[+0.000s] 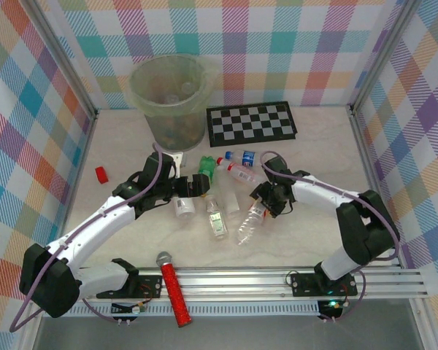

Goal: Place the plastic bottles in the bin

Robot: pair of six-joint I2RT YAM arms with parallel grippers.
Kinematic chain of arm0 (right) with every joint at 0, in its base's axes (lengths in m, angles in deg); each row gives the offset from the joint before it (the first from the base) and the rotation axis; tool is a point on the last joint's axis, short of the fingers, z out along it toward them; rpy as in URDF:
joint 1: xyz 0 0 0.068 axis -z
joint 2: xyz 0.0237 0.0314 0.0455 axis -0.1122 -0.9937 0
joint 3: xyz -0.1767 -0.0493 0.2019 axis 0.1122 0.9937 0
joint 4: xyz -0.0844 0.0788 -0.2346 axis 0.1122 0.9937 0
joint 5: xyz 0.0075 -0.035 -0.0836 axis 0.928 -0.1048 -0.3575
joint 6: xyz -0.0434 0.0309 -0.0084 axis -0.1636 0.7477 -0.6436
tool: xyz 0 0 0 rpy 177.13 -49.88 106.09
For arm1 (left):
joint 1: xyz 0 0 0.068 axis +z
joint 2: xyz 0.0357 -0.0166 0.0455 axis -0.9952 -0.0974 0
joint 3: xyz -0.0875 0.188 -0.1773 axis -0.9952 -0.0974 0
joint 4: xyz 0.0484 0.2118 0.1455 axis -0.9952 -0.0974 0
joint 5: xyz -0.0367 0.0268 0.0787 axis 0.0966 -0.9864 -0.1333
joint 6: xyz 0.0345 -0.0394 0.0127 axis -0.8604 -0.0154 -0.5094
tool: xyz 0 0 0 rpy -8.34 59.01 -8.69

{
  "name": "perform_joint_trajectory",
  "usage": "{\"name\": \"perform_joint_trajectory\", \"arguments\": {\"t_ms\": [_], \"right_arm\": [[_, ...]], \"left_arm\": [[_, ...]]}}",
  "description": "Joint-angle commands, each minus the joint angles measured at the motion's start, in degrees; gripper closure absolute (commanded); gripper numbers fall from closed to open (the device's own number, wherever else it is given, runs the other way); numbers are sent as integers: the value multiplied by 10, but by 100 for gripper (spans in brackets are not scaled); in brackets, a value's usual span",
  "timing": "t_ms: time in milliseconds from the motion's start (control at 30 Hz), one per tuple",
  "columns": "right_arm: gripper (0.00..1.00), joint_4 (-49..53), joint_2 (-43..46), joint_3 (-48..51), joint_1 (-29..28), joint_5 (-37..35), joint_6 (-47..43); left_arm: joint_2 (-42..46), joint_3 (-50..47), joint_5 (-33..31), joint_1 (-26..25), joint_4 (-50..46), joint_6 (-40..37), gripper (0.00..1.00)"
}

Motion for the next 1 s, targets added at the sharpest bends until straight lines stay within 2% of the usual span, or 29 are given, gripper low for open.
{"name": "perform_joint_trajectory", "arguments": {"t_ms": [0,167,267,367,467,600,700,967], "right_arm": [[36,57,44,-27,-4,-25,-10],[39,105,104,-47,-3,-47,-70],[39,116,126,-71,-4,-45,-119],[39,106,130,-97,-5,-21,-154],[38,51,123,-109,-6,34,-176],[38,-23,98,-126,-7,117,-173],[38,-55,83,-137,-8,153,-166],[38,-87,73,-143,-13,181,-154]], "left_arm": [[3,-3,4,-7,10,4,0],[-1,1,66,-8,29,10,0],[-8,3,124,-10,89,23,0],[-18,9,185,-20,145,40,0],[-36,20,217,-47,184,44,0],[-69,31,221,-88,209,38,0],[-97,43,191,-109,195,22,0],[-141,70,102,-119,172,17,0]]}}
